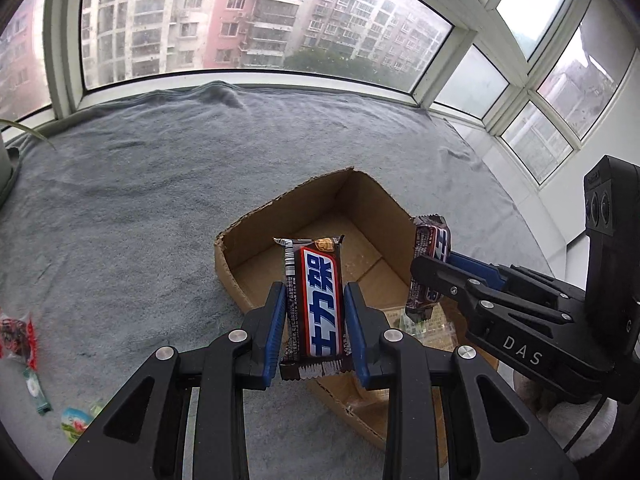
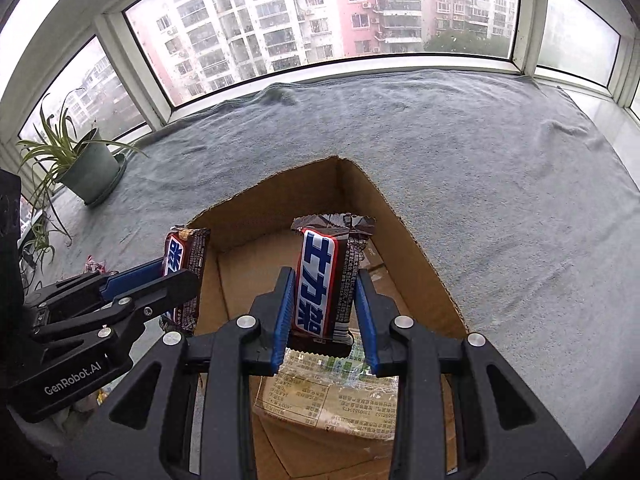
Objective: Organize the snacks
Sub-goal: 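Carry both Snickers bars over the box and open both grippers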
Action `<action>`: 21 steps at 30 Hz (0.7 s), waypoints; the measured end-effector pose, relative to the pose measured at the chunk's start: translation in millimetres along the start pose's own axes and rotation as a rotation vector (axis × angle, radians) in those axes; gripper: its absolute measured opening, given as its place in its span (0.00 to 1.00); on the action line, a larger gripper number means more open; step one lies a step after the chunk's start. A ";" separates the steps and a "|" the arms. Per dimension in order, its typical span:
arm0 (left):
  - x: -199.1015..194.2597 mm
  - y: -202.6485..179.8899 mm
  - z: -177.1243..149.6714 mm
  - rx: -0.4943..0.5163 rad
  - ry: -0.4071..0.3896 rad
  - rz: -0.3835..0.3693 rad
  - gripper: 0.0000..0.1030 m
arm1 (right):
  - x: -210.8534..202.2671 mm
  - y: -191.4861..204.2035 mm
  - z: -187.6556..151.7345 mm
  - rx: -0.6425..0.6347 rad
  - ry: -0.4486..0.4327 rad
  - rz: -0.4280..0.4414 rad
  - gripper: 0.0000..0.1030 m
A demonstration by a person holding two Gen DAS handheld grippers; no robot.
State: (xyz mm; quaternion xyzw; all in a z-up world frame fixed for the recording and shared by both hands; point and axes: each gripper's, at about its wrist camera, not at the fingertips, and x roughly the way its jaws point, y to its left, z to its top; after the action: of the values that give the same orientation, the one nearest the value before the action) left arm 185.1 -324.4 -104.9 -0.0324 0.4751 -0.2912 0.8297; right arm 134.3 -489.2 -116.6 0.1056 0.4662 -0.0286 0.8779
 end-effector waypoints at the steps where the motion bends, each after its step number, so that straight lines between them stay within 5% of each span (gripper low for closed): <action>1: 0.2 -1.4 0.4 0.006 0.000 -0.001 0.27 | -1.4 -0.3 -0.1 0.001 -0.005 -0.005 0.31; 5: -1.3 -4.4 0.9 0.021 0.009 0.003 0.33 | -10.0 -0.7 -1.0 0.012 -0.035 -0.014 0.56; 21: -67.1 33.6 -11.9 -0.027 -0.077 0.029 0.36 | -51.2 30.8 -15.8 0.008 -0.095 0.039 0.56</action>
State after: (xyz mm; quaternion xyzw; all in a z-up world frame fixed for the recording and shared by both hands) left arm 165.2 -259.4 -70.9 -0.0479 0.4469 -0.2714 0.8511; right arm 97.2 -458.3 -78.0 0.1167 0.4217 -0.0181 0.8990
